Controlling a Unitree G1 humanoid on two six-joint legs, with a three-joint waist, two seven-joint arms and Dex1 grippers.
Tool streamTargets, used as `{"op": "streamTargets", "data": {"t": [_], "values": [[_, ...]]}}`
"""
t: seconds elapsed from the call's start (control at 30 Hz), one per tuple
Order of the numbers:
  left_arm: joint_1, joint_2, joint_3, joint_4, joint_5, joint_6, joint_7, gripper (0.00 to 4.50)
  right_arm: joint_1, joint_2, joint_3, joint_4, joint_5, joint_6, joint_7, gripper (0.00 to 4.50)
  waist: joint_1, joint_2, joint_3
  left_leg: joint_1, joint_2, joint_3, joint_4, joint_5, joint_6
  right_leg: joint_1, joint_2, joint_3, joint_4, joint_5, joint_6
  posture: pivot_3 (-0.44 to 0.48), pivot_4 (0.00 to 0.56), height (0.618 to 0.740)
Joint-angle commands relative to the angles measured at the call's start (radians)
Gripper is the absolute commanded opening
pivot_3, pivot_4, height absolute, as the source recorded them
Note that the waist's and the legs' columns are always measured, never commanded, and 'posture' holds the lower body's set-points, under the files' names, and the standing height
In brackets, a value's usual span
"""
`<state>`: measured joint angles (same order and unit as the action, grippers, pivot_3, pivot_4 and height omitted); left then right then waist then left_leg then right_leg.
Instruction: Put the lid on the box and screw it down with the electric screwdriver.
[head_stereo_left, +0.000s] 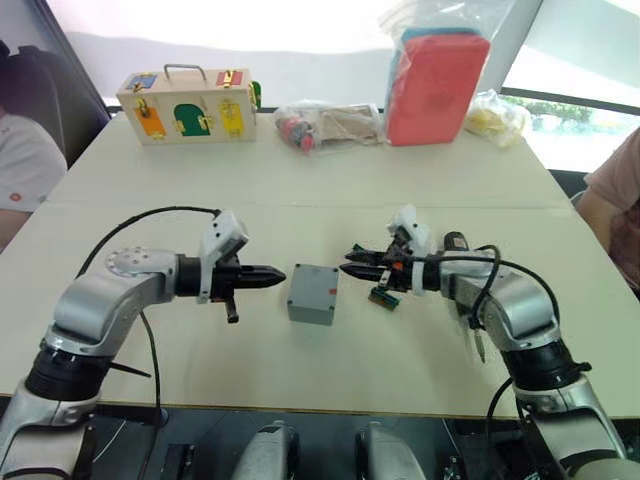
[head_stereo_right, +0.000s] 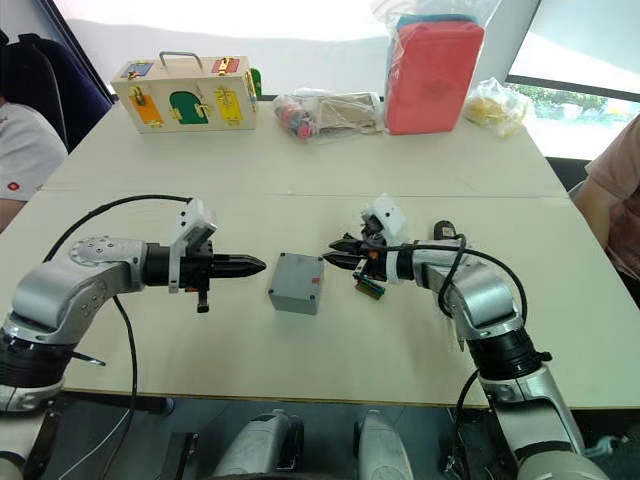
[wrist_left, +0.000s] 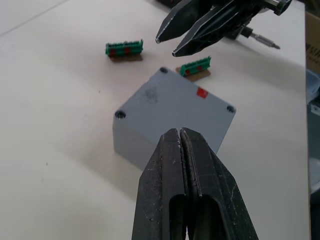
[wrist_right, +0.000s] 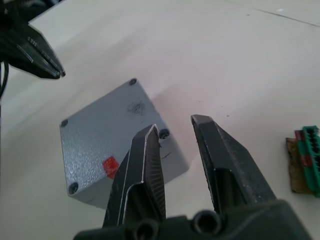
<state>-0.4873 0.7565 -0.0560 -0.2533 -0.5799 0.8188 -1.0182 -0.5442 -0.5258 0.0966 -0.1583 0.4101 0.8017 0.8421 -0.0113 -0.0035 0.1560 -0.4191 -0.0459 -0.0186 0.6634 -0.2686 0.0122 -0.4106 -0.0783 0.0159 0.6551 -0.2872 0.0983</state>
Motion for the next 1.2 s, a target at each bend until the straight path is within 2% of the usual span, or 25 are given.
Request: {"op": "streamTargets", "data": {"t": [0.03, 0.07, 0.13, 0.2, 0.33, 0.4, 0.5, 0.63, 0.77, 1.0, 1.2], "values": [[-0.050, -0.008, 0.001, -0.007, -0.005, -0.023, -0.017, 0.00, -0.054, -0.043, -0.103, -0.059, 0.077, 0.081, -0.010, 1.13, 0.000, 0.000, 0.000, 0.000, 0.000, 0.000, 0.000, 0.000, 0.000, 0.000, 0.000, 0.000, 0.000, 0.000, 0.000, 0.000, 0.150, 0.738], [-0.075, -0.015, -0.009, 0.004, 0.002, -0.037, -0.027, 0.00, -0.073, -0.080, -0.134, -0.064, 0.103, 0.126, 0.002, 1.13, 0.000, 0.000, 0.000, 0.000, 0.000, 0.000, 0.000, 0.000, 0.000, 0.000, 0.000, 0.000, 0.000, 0.000, 0.000, 0.000, 0.150, 0.738], [-0.113, -0.025, -0.020, 0.021, 0.013, -0.059, -0.042, 0.00, -0.104, -0.139, -0.173, -0.066, 0.137, 0.201, 0.005, 1.65, 0.004, 0.000, 0.000, 0.000, 0.000, 0.000, 0.000, 0.000, 0.000, 0.000, 0.000, 0.000, 0.000, 0.000, 0.000, 0.000, 0.150, 0.738], [-0.132, -0.029, -0.031, 0.027, 0.020, -0.072, -0.053, 0.00, -0.128, -0.178, -0.196, -0.055, 0.162, 0.278, -0.014, 2.37, 0.002, 0.000, 0.000, -0.001, 0.000, 0.000, 0.000, 0.000, 0.000, 0.000, 0.000, 0.000, 0.000, 0.000, 0.000, 0.000, 0.150, 0.738], [-0.183, -0.025, -0.090, 0.018, 0.037, -0.131, -0.144, 0.00, -0.213, -0.381, -0.170, 0.004, 0.155, 0.563, -0.040, 3.99, 0.001, 0.000, 0.001, -0.001, 0.000, 0.000, 0.000, 0.000, 0.001, 0.000, -0.001, 0.000, -0.001, 0.000, 0.000, 0.000, 0.150, 0.738], [-0.198, -0.036, -0.116, 0.026, 0.054, -0.165, -0.168, 0.00, -0.237, -0.442, -0.118, 0.036, 0.119, 0.682, -0.094, 4.49, 0.001, 0.000, 0.001, -0.001, 0.000, 0.000, 0.000, -0.001, 0.001, 0.000, -0.001, 0.000, -0.002, 0.000, 0.000, 0.000, 0.150, 0.738], [-0.215, -0.059, -0.141, 0.042, 0.077, -0.202, -0.182, 0.00, -0.258, -0.484, -0.085, 0.078, 0.145, 0.802, -0.115, 4.49, -0.001, 0.000, 0.001, -0.001, 0.000, 0.000, 0.000, -0.001, 0.001, 0.001, -0.001, 0.000, -0.003, 0.000, 0.000, 0.000, 0.150, 0.738], [-0.218, -0.100, -0.175, 0.043, 0.113, -0.243, -0.181, 0.00, -0.275, -0.559, 0.013, 0.159, 0.252, 0.813, -0.143, 4.49, -0.001, 0.001, 0.001, -0.002, 0.000, 0.001, 0.000, -0.001, 0.002, 0.000, -0.001, 0.000, -0.003, 0.000, 0.000, 0.000, 0.150, 0.738], [-0.176, -0.099, -0.207, 0.044, 0.172, -0.290, -0.175, 0.00, -0.327, -0.578, 0.118, 0.246, 0.375, 0.813, -0.204, 4.49, -0.005, 0.001, 0.001, -0.002, 0.000, 0.001, 0.000, -0.001, 0.002, 0.000, -0.001, 0.000, -0.004, 0.000, 0.000, 0.000, 0.150, 0.738], [-0.125, -0.102, -0.174, -0.016, 0.149, -0.249, -0.143, 0.00, -0.377, -0.547, 0.257, 0.347, 0.403, 0.813, -0.281, 4.49, 0.002, 0.001, 0.001, -0.004, 0.000, 0.001, 0.001, -0.001, 0.002, -0.001, -0.001, 0.000, -0.004, 0.000, 0.000, 0.000, 0.150, 0.738], [-0.082, -0.097, -0.157, -0.051, 0.139, -0.223, -0.104, 0.00, -0.396, -0.501, 0.323, 0.411, 0.332, 0.813, -0.292, 4.49, 0.000, 0.001, 0.001, -0.005, 0.000, 0.001, 0.002, -0.001, 0.003, -0.002, -0.001, 0.000, -0.004, 0.000, 0.000, 0.000, 0.150, 0.738]]}}
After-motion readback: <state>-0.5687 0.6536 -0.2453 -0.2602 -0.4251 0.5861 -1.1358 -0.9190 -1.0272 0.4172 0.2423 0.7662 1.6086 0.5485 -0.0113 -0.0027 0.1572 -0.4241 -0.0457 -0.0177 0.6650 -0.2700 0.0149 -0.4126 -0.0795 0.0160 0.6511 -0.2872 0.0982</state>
